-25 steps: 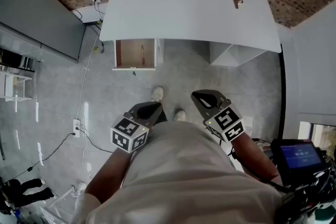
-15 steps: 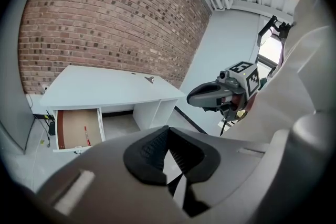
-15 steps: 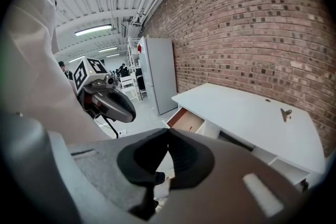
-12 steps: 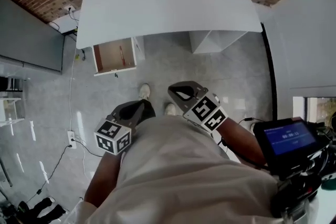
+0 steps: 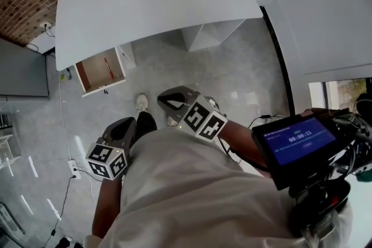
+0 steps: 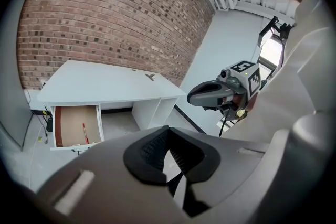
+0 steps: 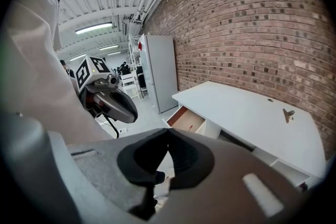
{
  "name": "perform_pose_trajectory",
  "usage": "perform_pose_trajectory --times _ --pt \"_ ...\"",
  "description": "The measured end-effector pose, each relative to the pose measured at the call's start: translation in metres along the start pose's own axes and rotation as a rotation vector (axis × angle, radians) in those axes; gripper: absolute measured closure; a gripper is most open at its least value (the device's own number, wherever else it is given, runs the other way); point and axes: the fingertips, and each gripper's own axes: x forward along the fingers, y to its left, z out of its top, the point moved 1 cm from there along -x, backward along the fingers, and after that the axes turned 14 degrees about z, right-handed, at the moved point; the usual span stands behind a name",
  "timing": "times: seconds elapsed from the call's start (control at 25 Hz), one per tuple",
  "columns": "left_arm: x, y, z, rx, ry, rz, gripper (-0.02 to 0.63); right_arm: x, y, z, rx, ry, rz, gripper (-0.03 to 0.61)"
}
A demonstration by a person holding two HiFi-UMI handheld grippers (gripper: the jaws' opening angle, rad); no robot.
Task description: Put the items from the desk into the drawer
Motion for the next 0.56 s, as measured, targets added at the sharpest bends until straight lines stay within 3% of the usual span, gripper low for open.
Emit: perform_pose_trajectory --times 0.16,0.56 --pt "0.023 0.019 0.010 -0.005 0.024 -0.008 0.606 0.013 -0.029 0.003 0.022 0.002 0.006 0.577" --pt "0.034 0.026 0.015 0.008 0.044 -0.027 0.606 0.008 -0.044 0.004 0.010 0.020 -0.039 0.577"
